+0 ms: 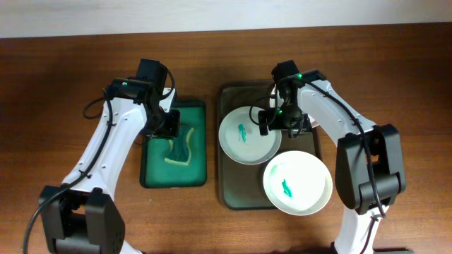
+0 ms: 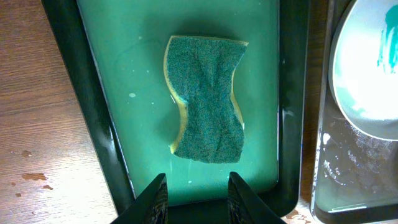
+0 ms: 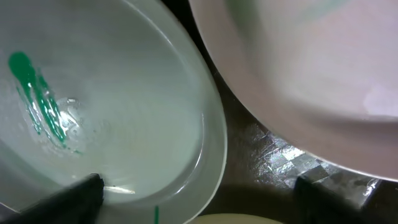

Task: Clean dirty plates on tray and stack at the side
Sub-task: 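Lower the left gripper and pinch the green-yellow sponge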

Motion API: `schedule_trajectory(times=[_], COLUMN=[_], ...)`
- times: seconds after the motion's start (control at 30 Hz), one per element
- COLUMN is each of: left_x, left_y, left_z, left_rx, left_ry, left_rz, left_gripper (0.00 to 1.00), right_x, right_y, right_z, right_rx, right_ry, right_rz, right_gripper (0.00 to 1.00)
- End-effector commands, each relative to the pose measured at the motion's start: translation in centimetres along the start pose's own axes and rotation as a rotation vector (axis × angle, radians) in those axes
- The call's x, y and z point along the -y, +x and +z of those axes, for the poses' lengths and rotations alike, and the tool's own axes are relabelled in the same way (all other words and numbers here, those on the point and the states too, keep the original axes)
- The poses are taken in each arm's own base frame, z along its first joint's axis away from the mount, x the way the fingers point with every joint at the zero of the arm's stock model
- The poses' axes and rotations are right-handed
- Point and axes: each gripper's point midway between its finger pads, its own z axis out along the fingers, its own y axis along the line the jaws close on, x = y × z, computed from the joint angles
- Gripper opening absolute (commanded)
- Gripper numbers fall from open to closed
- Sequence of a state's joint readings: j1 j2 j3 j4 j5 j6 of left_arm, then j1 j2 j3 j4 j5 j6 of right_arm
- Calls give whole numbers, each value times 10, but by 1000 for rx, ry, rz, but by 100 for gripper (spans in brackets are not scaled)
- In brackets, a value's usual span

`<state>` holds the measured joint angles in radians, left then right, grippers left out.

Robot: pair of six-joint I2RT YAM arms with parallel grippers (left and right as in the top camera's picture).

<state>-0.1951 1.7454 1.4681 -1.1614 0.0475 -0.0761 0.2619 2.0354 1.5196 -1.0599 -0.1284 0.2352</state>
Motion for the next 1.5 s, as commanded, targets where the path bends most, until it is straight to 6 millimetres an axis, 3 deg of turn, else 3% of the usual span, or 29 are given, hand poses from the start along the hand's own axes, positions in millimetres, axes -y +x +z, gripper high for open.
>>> schedule_trajectory(times=[0.0, 0.17, 0.47, 0.73, 0.87, 0.9, 1.03, 1.17, 1.3, 1.47], left_x=[-1, -1, -1, -1, -1, -1, -1, -1, -1, -1], left_y=[-2, -1, 0, 0, 0, 0, 0, 0, 0, 0], left_z=[0, 0, 0, 0, 0, 0, 0, 0, 0, 0], left_rx=[4, 0, -3, -3, -4, -4, -3, -3, -3, -3], left_ry=[-7, -7, -7, -7, -7, -7, -7, -7, -7, -7], left_rz=[-12, -13, -13, -12, -12, -12, -12, -13, -13, -13], left_gripper=[30, 30, 30, 30, 30, 30, 30, 31, 30, 30], right_x=[-2, 13, 13, 14, 15, 16, 13, 12, 11, 11], right_y=[-1, 1, -6, -5, -2, -2, -5, -7, -10, -12], right_z=[-9, 3, 4, 13, 21, 22, 18, 14, 11, 9], right_rx=[19, 30, 57, 61, 61, 61, 71, 77, 84, 90], right_ry=[5, 77, 81, 76, 75, 75, 65, 64, 63, 61], right_rz=[-1, -1, -3, 0, 0, 0, -1, -2, -3, -3], right_gripper=[38, 23, 17, 18, 10, 4, 6, 18, 12, 12])
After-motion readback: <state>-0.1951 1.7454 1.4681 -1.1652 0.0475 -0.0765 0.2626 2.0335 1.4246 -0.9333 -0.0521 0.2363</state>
